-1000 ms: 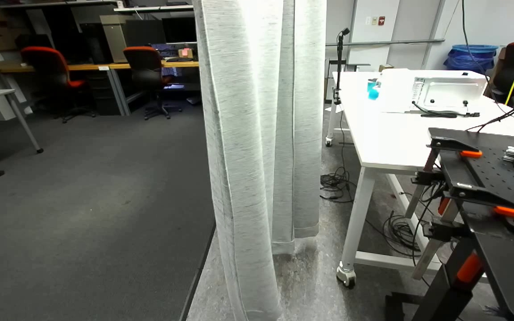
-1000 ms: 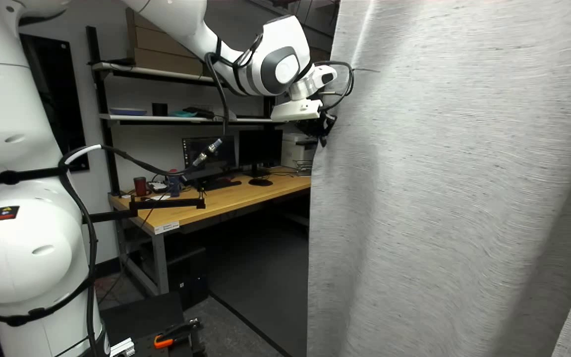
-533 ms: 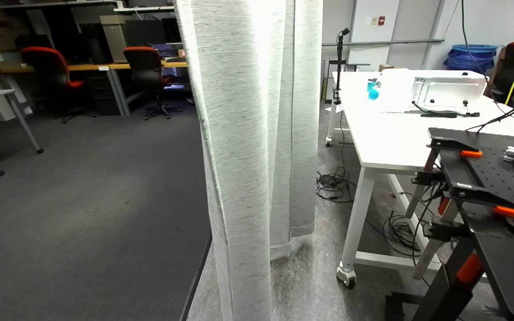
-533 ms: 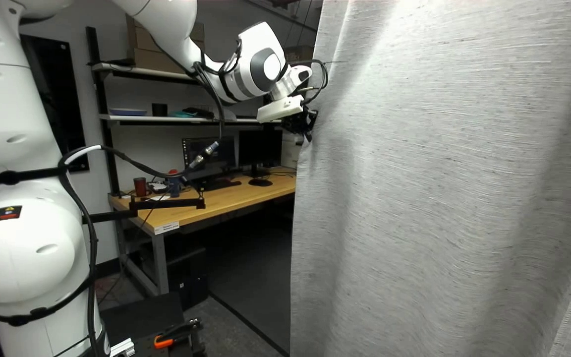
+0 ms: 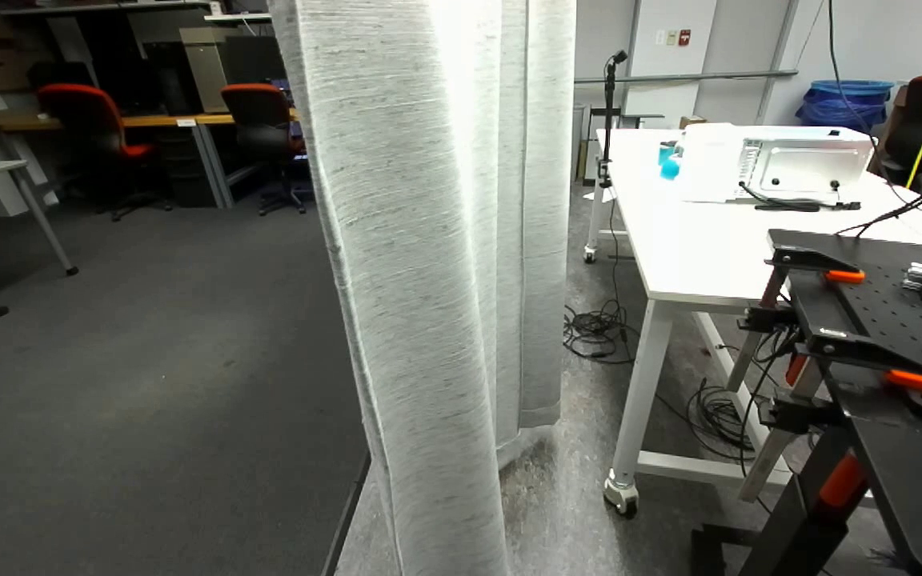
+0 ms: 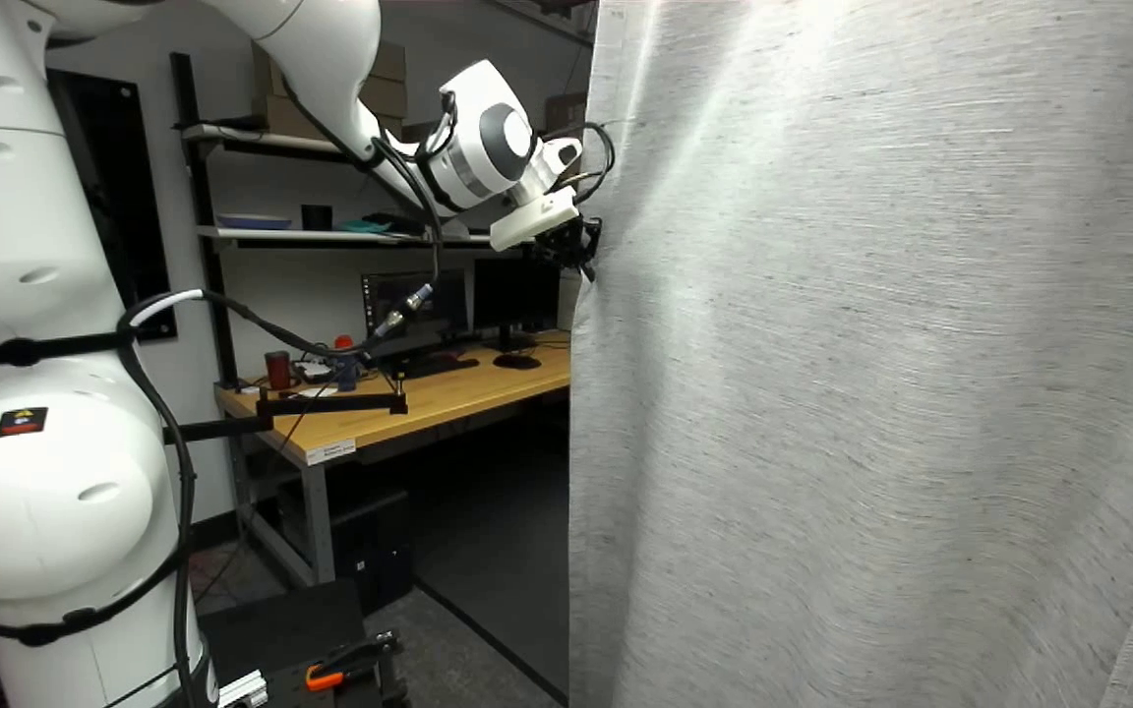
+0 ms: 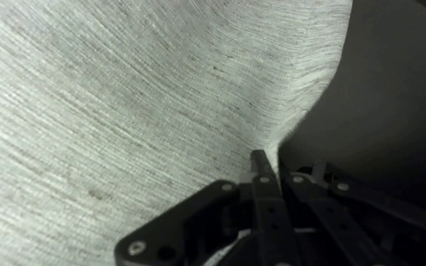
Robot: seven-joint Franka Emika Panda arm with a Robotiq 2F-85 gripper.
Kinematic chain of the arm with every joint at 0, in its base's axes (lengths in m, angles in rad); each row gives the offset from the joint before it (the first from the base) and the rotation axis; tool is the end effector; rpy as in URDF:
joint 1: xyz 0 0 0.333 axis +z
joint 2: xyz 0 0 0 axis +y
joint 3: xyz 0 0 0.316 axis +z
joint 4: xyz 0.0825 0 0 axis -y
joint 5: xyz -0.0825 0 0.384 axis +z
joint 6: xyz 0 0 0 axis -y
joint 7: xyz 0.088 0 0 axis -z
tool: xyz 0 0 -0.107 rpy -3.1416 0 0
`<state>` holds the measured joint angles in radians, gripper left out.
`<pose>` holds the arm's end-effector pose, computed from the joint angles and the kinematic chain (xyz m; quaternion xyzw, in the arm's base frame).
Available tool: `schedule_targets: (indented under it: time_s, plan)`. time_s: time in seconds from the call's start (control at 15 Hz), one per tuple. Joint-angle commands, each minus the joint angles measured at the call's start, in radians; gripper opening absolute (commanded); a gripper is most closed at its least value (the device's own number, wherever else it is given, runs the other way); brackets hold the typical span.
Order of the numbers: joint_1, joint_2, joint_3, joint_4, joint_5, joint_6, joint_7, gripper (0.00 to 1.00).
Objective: Slide the curtain to the left
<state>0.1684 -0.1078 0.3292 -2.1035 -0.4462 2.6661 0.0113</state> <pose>0.4896 0.2873 0.5373 0.8541 0.3742 0.3495 0.0912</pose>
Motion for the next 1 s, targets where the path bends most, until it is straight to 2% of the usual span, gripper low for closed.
schedule_targets:
  time_s: [0.0,0.53,0.93]
  plan:
    - [0.034,0.085,0.059,-0.023,-0.091,0.022,0.064,0.01]
    - [0.032,0.067,0.126,-0.038,-0.272,0.042,0.114,0.01]
    - [0.040,0.064,0.170,-0.039,-0.284,0.003,0.114,0.01]
